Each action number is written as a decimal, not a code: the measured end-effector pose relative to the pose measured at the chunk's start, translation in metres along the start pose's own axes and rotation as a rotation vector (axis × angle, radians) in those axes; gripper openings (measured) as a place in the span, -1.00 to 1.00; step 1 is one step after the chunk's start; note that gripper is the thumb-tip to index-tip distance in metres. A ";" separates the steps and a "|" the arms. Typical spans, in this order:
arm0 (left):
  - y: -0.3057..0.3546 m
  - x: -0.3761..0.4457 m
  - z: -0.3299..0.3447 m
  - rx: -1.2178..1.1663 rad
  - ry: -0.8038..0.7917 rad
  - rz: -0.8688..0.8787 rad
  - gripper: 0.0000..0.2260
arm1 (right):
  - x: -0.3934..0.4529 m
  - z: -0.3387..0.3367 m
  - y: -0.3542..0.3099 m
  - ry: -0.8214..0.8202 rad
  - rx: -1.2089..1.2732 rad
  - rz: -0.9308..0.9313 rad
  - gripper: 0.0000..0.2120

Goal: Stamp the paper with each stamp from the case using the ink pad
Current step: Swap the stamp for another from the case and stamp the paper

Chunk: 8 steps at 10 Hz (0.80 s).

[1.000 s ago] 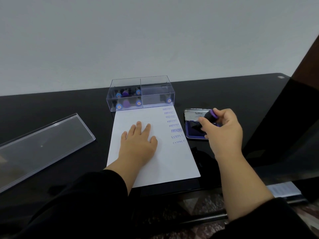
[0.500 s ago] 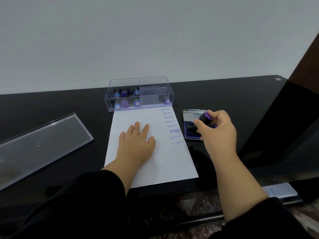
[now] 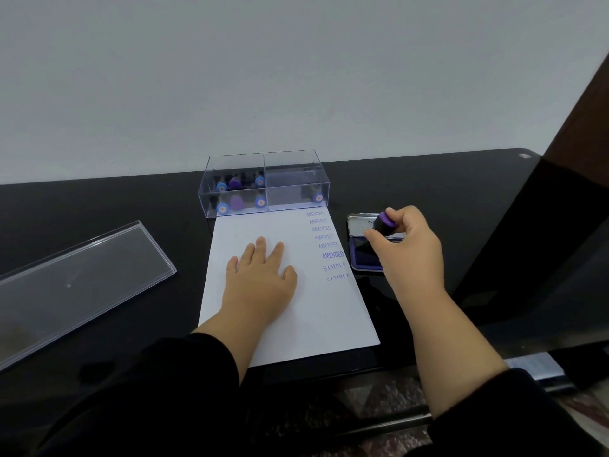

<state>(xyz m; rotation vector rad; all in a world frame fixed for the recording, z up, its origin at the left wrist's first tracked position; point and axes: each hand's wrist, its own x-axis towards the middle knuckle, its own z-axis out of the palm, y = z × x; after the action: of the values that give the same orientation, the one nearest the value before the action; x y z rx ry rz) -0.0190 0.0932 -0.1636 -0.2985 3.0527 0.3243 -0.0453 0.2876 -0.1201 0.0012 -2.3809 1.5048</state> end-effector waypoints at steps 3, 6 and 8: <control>0.000 0.000 -0.001 0.017 -0.007 0.003 -0.50 | 0.012 -0.003 0.009 -0.041 -0.389 -0.084 -0.86; 0.000 0.000 0.000 0.021 -0.012 0.002 -0.50 | 0.011 -0.001 0.009 -0.057 -0.500 -0.050 -0.85; 0.000 -0.001 0.000 0.000 0.004 0.003 -0.50 | 0.008 0.001 0.006 -0.075 -0.556 -0.008 -0.84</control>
<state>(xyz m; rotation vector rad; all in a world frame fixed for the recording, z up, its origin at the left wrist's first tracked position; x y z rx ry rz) -0.0184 0.0931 -0.1634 -0.2946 3.0571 0.3239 -0.0546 0.2907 -0.1241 -0.0616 -2.7713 0.8061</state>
